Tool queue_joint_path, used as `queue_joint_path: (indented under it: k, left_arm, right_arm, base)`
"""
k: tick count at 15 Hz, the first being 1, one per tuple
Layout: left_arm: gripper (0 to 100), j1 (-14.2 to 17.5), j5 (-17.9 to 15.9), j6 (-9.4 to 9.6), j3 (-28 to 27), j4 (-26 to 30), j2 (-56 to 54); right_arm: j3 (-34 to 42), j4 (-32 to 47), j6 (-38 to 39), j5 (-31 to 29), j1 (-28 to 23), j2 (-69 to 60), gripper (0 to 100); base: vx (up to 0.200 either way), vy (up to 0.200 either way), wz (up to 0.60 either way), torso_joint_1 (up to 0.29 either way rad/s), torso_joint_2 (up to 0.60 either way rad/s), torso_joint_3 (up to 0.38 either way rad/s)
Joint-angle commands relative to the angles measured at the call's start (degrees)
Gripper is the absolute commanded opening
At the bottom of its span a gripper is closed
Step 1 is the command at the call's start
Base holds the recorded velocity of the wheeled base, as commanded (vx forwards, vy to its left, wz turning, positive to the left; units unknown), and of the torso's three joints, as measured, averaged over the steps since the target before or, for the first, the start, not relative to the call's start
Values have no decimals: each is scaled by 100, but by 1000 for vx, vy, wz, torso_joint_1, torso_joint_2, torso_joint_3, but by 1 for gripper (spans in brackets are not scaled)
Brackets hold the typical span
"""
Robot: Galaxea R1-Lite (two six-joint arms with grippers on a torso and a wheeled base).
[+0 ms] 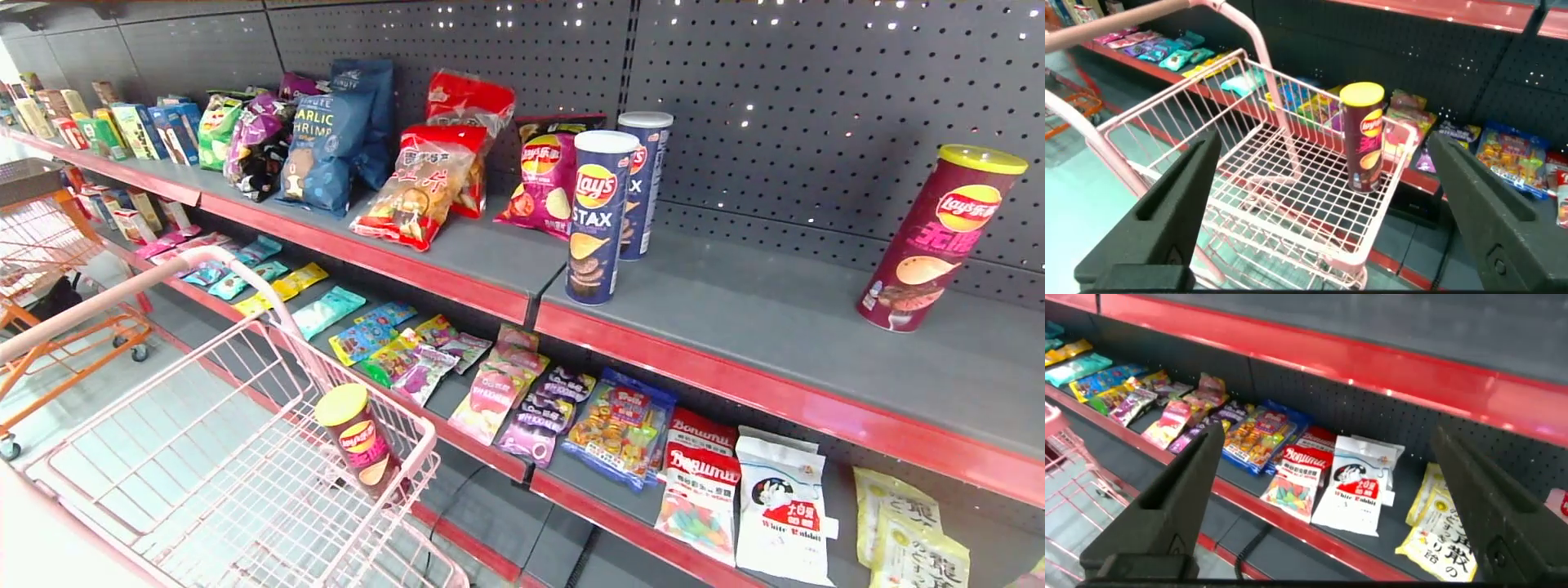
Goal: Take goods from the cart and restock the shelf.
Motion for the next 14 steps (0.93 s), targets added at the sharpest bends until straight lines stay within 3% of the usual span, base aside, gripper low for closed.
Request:
queue_joint_path:
  k: [1,11,14]
  left_arm:
    - [100,-1,4,-2,0,-1,5]
    - [100,-1,-5,24,0,-1,5]
    - [100,-19,-23,51,0,-1,102]
  right_arm:
    - [1,-3,3,0,0,7,100]
    - [1,-3,-6,0,0,7,100]
    - [1,6,3,0,0,7,100]
  base:
    - [0,0,0,-154,403,242]
    - [0,0,0,-187,522,334]
    - [0,0,0,-63,211,154]
